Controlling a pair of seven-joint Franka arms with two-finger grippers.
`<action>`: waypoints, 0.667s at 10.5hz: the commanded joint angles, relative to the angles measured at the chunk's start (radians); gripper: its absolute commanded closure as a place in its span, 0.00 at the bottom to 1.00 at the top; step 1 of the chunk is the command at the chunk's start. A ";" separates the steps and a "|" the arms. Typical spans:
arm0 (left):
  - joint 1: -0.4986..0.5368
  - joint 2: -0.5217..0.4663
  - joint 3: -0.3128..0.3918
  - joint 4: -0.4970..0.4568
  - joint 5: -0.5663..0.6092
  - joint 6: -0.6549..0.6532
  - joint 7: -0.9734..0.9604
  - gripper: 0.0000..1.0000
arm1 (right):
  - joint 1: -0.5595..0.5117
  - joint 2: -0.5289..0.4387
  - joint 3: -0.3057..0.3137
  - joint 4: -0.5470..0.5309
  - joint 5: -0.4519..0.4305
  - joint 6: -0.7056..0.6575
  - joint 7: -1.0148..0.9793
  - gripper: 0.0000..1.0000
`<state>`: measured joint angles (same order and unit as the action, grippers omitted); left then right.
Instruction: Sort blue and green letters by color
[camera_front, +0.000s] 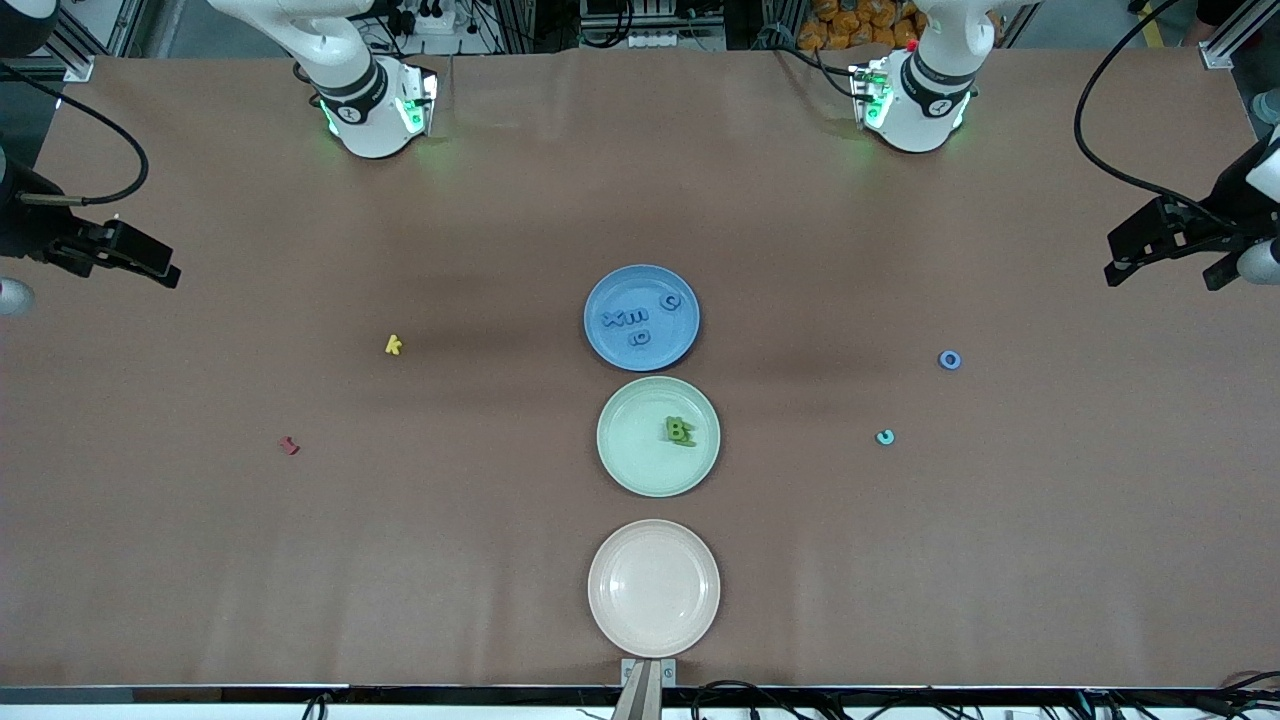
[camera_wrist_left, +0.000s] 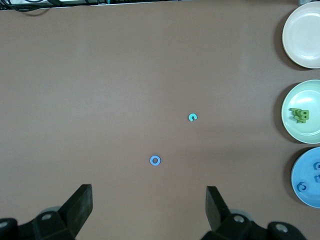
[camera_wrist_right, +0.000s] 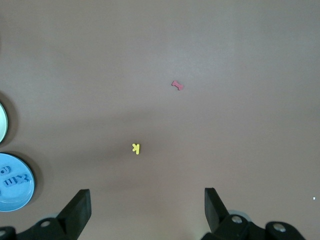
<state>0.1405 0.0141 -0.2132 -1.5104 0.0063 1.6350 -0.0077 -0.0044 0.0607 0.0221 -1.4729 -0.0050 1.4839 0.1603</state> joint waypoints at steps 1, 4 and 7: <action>-0.134 -0.022 0.136 -0.025 -0.017 -0.006 0.026 0.00 | 0.000 0.001 0.001 0.005 0.008 -0.005 -0.001 0.00; -0.134 -0.020 0.137 -0.027 -0.014 -0.014 0.025 0.00 | 0.000 0.001 0.001 0.005 0.008 -0.005 0.001 0.00; -0.133 -0.017 0.133 -0.028 -0.014 -0.032 0.025 0.00 | 0.000 0.001 0.001 0.005 0.008 -0.005 -0.001 0.00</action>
<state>0.0178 0.0140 -0.0930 -1.5219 0.0063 1.6200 -0.0049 -0.0042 0.0607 0.0222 -1.4729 -0.0050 1.4836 0.1603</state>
